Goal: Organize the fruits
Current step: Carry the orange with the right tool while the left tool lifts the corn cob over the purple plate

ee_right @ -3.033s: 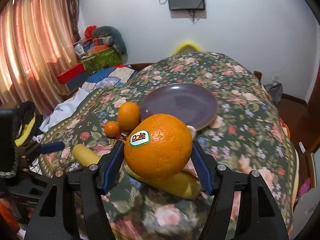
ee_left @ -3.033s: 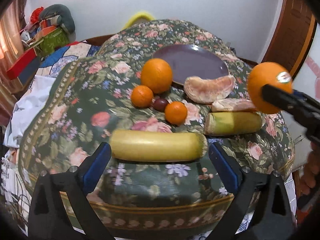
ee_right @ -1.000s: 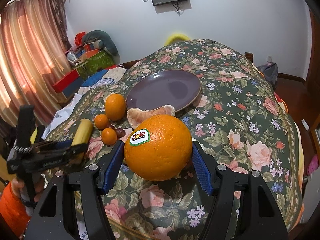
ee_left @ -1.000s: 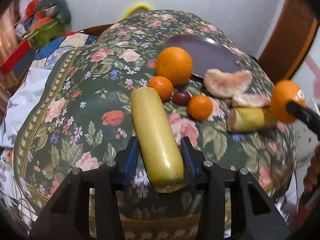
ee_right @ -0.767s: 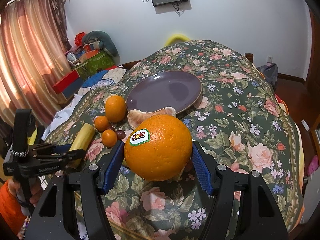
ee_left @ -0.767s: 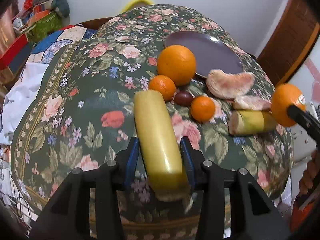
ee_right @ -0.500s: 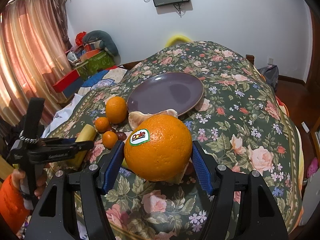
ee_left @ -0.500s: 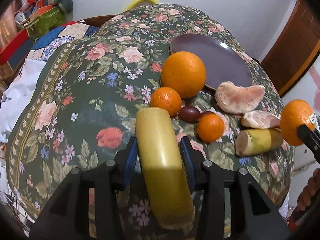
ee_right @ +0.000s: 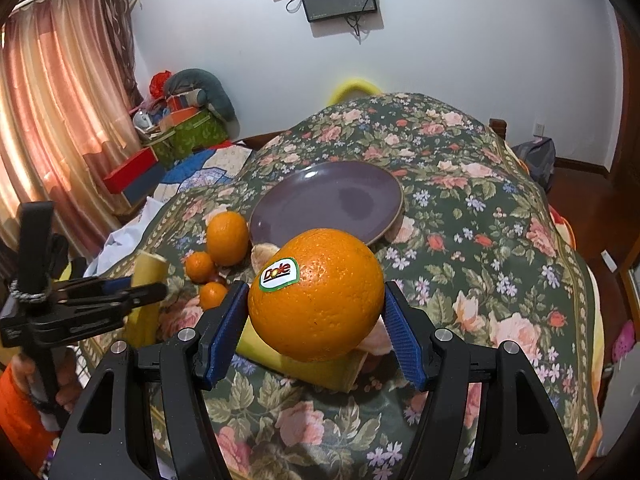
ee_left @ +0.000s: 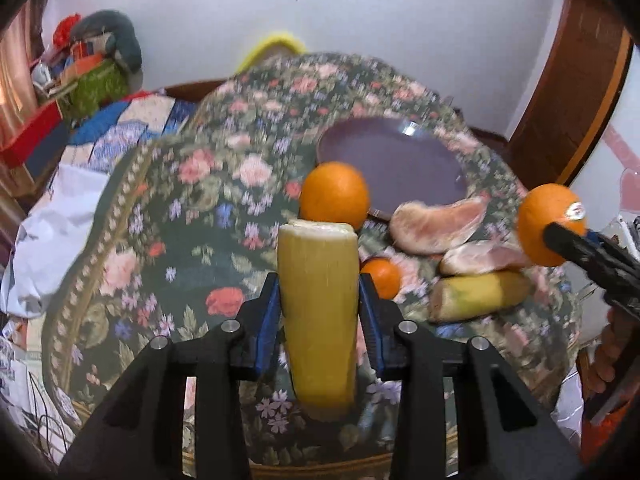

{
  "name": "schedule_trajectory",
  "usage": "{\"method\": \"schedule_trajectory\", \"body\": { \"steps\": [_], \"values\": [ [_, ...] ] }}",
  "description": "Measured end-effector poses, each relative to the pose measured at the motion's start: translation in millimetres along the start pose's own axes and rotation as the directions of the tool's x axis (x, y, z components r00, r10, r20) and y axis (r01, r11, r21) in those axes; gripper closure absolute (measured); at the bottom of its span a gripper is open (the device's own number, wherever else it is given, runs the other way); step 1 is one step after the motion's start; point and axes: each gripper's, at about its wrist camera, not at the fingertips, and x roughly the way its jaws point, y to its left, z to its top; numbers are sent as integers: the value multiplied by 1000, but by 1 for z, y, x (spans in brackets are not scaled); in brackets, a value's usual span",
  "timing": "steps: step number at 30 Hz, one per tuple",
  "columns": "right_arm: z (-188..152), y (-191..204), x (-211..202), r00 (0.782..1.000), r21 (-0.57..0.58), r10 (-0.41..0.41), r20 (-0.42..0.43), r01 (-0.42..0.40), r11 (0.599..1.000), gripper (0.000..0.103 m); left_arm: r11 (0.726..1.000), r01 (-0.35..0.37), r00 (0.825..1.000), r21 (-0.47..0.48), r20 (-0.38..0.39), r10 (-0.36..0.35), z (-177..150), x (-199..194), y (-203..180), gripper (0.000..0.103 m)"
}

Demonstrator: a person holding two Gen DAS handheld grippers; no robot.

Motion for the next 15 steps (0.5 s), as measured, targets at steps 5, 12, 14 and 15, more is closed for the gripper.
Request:
{"method": "schedule_trajectory", "body": {
  "steps": [5,12,14,15],
  "values": [
    [13,-4,-1,999,-3,-12,32,12,1000,40,999,32,998,-2,57,-32,14,-11,-7,66],
    [36,-11,1,996,-16,-31,79,32,999,40,998,63,991,11,116,-64,40,-14,-19,66],
    [41,-13,4,996,-18,-34,87,36,999,40,997,70,989,23,130,-72,47,-12,-23,66],
    [43,-14,5,995,-18,-35,90,37,999,40,997,73,988,27,136,-76,50,-12,-24,66]
  ]
}}
